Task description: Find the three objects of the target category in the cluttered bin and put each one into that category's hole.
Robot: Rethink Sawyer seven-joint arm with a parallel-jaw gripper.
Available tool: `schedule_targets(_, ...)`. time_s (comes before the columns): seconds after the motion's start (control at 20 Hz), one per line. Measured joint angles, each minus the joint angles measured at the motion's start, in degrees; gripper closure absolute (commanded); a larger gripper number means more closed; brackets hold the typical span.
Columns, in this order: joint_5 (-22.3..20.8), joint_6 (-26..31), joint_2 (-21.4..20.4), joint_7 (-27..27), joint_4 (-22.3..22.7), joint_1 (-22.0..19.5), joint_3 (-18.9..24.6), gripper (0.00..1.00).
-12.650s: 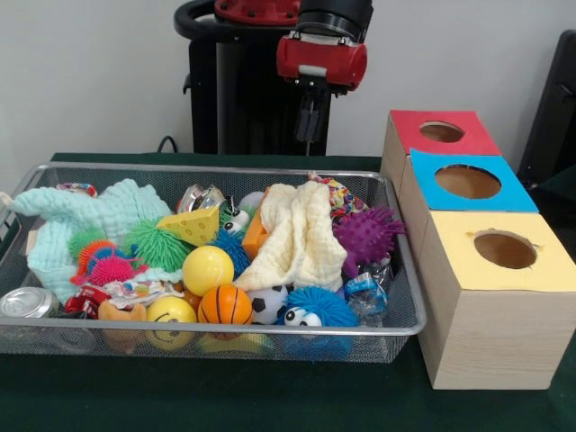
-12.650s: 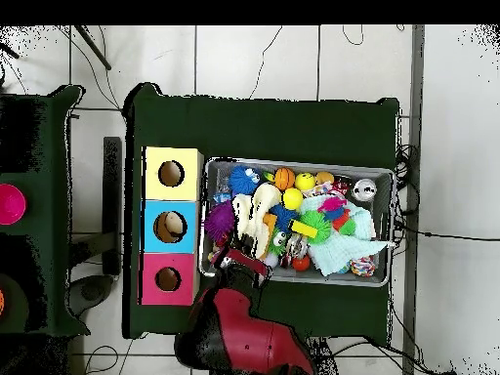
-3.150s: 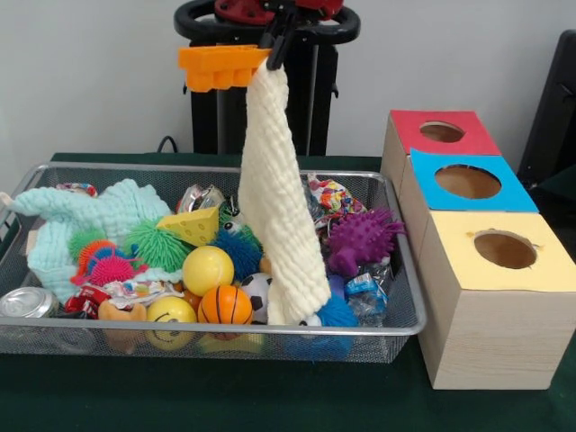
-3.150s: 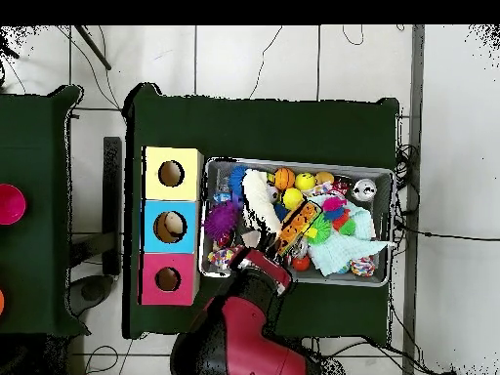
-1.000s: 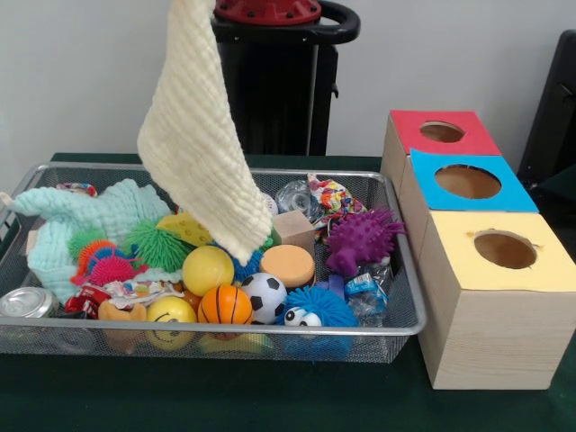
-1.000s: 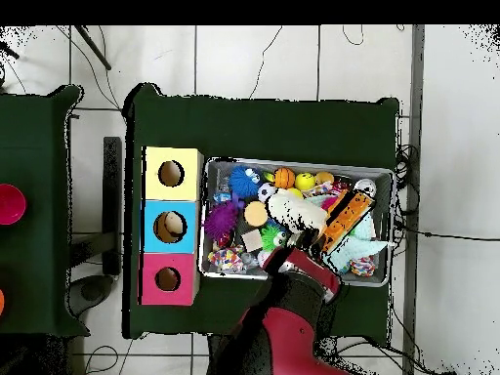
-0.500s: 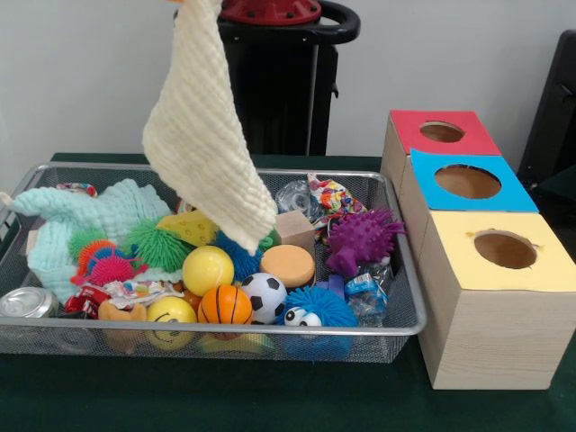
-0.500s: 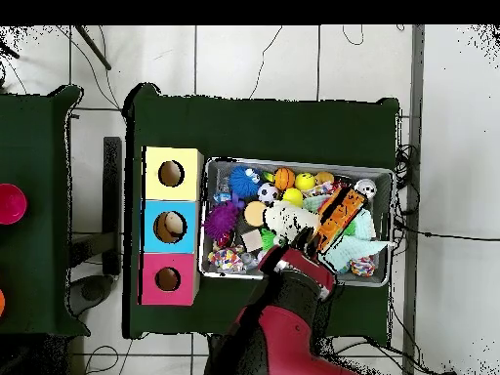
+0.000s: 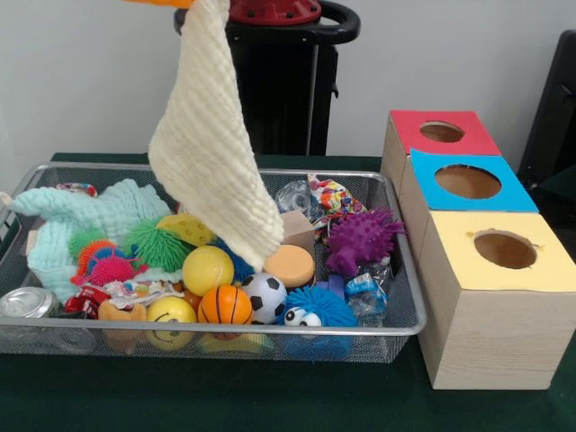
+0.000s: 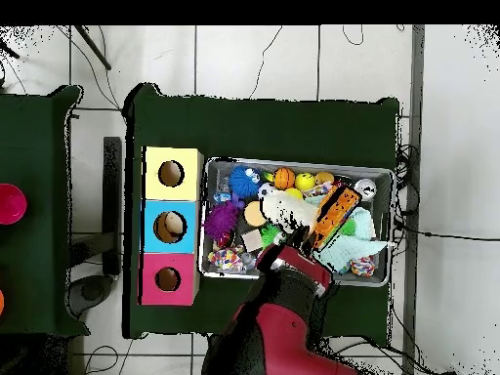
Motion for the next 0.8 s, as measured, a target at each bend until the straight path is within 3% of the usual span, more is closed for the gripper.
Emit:
schedule_targets(0.2,0.0,0.0,0.7,0.0,0.0,-0.7,0.8,1.0)
schedule_targets(0.8,-2.3,0.0,3.4,0.0,0.0,-8.4,6.5,1.0)
